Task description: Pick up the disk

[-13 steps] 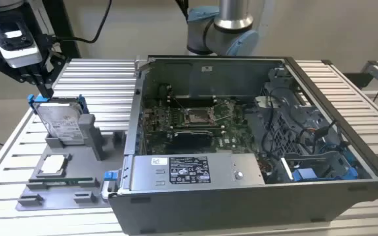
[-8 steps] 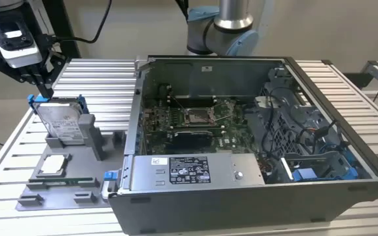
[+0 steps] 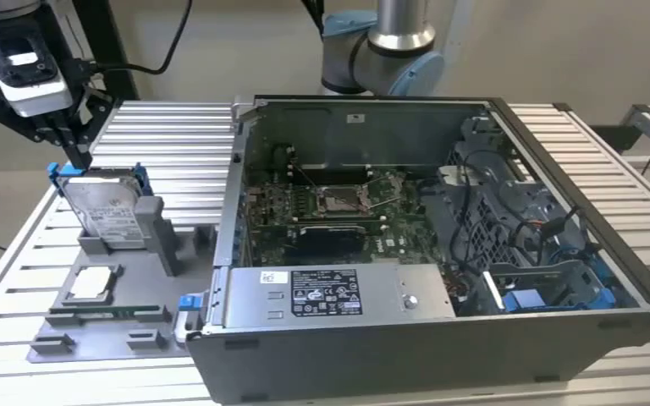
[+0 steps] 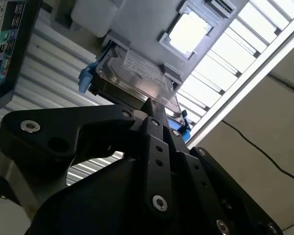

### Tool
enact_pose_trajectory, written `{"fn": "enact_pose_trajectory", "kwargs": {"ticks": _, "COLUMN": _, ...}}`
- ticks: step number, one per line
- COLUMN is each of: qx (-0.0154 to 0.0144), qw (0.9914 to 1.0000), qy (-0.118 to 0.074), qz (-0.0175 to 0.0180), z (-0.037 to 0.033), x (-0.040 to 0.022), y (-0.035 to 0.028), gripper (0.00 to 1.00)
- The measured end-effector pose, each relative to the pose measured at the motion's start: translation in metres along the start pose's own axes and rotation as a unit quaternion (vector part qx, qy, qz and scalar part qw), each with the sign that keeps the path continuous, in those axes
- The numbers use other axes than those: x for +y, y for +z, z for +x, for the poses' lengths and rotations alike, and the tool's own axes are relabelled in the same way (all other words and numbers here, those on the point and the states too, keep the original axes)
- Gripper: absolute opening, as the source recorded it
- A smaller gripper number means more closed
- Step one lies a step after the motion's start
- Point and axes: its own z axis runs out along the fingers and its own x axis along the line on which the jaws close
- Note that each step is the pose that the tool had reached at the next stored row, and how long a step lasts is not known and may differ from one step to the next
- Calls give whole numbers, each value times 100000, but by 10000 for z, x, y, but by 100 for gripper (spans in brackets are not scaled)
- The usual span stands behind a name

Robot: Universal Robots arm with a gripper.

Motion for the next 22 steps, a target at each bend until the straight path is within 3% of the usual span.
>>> {"fn": "enact_pose_trajectory", "kwargs": {"ticks": 3, "qx": 31, "qw": 99996, "qy": -789, "qz": 376, "z": 0, "x": 1, "y": 0, "gripper": 0}}
{"fn": "enact_pose_trajectory", "kwargs": {"ticks": 6, "qx": 116, "qw": 99944, "qy": -3312, "qz": 440, "z": 0, "x": 2, "y": 1, "gripper": 0}}
{"fn": "enact_pose_trajectory", "kwargs": {"ticks": 13, "qx": 300, "qw": 99632, "qy": -8548, "qz": 564, "z": 7, "x": 22, "y": 2, "gripper": 0}}
{"fn": "enact_pose_trajectory", "kwargs": {"ticks": 15, "qx": 348, "qw": 99483, "qy": -10129, "qz": 581, "z": 6, "x": 29, "y": 2, "gripper": 0}}
{"fn": "enact_pose_trajectory", "kwargs": {"ticks": 17, "qx": 413, "qw": 99279, "qy": -11961, "qz": 586, "z": 7, "x": 29, "y": 2, "gripper": 0}}
{"fn": "enact_pose_trajectory", "kwargs": {"ticks": 22, "qx": 543, "qw": 98675, "qy": -16208, "qz": 583, "z": 7, "x": 42, "y": 3, "gripper": 0}}
